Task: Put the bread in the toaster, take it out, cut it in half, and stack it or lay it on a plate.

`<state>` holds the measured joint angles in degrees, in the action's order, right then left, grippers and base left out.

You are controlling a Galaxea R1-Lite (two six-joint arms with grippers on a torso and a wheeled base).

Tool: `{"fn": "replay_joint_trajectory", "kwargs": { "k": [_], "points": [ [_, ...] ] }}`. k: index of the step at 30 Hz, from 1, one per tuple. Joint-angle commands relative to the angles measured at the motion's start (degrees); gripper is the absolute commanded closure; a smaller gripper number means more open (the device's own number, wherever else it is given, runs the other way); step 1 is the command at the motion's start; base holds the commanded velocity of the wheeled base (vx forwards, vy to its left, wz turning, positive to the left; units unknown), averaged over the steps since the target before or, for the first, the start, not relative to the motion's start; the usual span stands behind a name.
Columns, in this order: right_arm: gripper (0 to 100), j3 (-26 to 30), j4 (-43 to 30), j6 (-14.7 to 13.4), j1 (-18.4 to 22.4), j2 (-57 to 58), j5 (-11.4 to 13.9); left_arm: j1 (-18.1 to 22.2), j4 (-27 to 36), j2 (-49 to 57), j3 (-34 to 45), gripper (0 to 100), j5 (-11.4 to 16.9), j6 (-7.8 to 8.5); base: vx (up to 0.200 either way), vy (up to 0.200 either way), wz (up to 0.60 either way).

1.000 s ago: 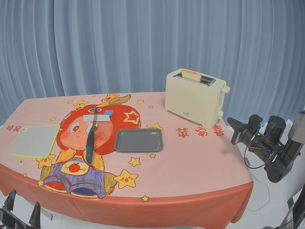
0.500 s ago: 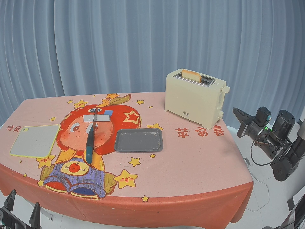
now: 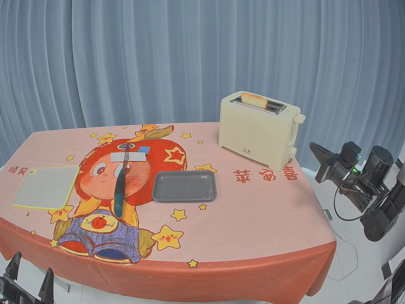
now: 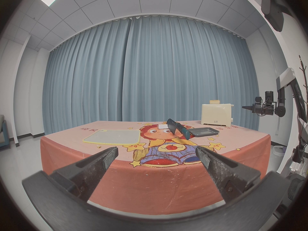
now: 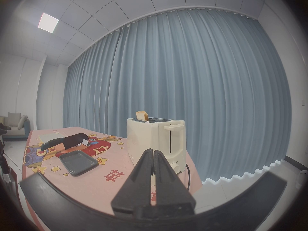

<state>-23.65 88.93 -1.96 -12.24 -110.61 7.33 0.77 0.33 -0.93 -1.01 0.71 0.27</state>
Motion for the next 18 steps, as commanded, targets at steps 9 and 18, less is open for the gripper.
{"fn": "replay_joint_trajectory", "kwargs": {
  "k": [9,18],
  "points": [
    [100,1.15,0.01,0.12,-0.94,1.88,0.06,0.02,0.02,0.93,1.01,0,0.0,0.0,0.0,0.0,0.0],
    [100,1.15,-0.34,0.47,-1.03,4.78,0.06,0.02,0.02,0.93,1.01,0,0.0,0.0,0.0,0.0,0.0]
  ]
}}
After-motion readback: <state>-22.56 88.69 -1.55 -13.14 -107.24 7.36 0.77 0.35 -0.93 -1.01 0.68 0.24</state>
